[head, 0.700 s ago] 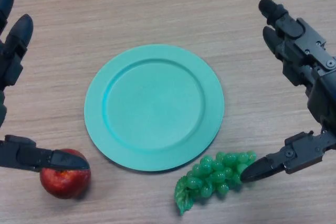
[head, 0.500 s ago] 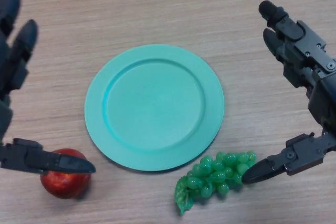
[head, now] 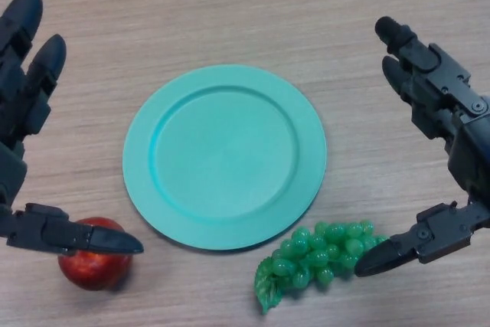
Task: Pick up the green grapes and place it on the plate
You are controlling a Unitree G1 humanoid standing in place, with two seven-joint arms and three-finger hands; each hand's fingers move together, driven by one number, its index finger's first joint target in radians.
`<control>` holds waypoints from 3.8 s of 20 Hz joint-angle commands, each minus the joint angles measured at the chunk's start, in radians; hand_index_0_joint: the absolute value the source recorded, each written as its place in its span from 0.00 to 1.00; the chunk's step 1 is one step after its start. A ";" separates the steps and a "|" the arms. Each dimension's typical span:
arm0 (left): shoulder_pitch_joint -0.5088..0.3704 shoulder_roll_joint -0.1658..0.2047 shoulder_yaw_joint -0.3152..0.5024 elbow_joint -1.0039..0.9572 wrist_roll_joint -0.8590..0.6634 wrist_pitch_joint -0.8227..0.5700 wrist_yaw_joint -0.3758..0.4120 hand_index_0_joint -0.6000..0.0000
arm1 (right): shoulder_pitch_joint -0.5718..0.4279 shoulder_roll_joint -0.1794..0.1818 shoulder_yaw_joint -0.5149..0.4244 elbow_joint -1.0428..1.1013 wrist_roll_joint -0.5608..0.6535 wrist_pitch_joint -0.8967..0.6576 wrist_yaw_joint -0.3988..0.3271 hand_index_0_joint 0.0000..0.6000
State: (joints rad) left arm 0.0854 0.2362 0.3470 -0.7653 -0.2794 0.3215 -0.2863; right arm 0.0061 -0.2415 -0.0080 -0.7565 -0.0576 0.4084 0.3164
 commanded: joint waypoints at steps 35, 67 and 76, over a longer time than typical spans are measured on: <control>0.019 0.027 0.112 0.198 0.041 -0.449 0.012 1.00 | -0.031 0.020 0.145 0.901 -0.466 -0.868 -0.136 1.00; 0.075 -0.009 0.153 0.142 -0.031 -0.479 -0.052 1.00 | -0.703 0.051 0.503 0.362 -0.162 0.187 -0.244 0.00; 0.072 -0.014 0.158 0.092 -0.022 -0.443 -0.058 1.00 | -0.482 0.051 0.347 0.072 -0.209 0.269 -0.101 0.00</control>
State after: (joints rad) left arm 0.1729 0.1921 0.4455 -0.6173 -0.2640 -0.0131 -0.3320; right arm -0.4187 -0.2022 0.3976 -0.6463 -0.2303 0.7592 0.2366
